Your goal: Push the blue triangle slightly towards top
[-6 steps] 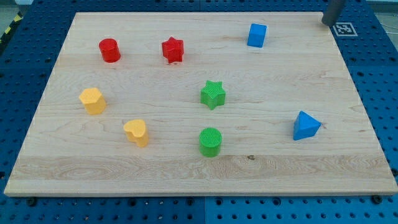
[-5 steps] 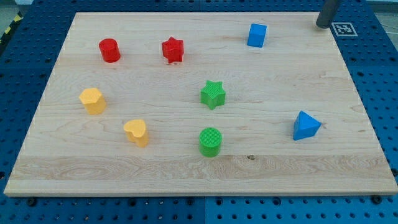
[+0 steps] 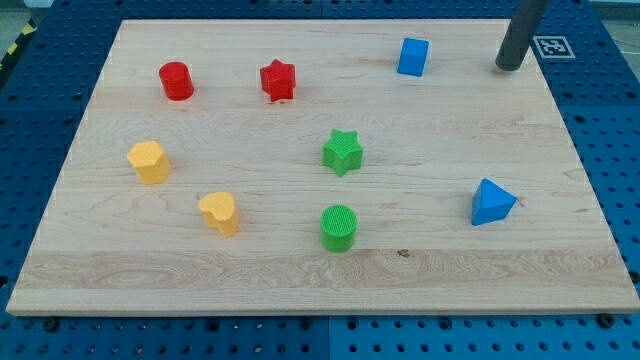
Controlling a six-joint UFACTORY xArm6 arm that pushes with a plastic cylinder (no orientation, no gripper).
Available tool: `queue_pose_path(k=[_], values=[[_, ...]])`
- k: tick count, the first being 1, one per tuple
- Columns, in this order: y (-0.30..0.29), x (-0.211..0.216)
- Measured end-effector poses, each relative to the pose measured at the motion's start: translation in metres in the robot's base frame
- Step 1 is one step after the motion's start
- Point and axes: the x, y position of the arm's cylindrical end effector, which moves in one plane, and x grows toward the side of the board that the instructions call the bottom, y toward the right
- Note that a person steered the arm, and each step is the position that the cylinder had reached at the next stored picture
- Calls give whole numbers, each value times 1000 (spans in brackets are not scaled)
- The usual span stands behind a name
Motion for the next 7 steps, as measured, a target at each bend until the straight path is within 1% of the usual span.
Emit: queue_pose_path(k=[2, 4, 6, 7], values=[[-25, 39], [-44, 68], [-47, 76], [-52, 87]])
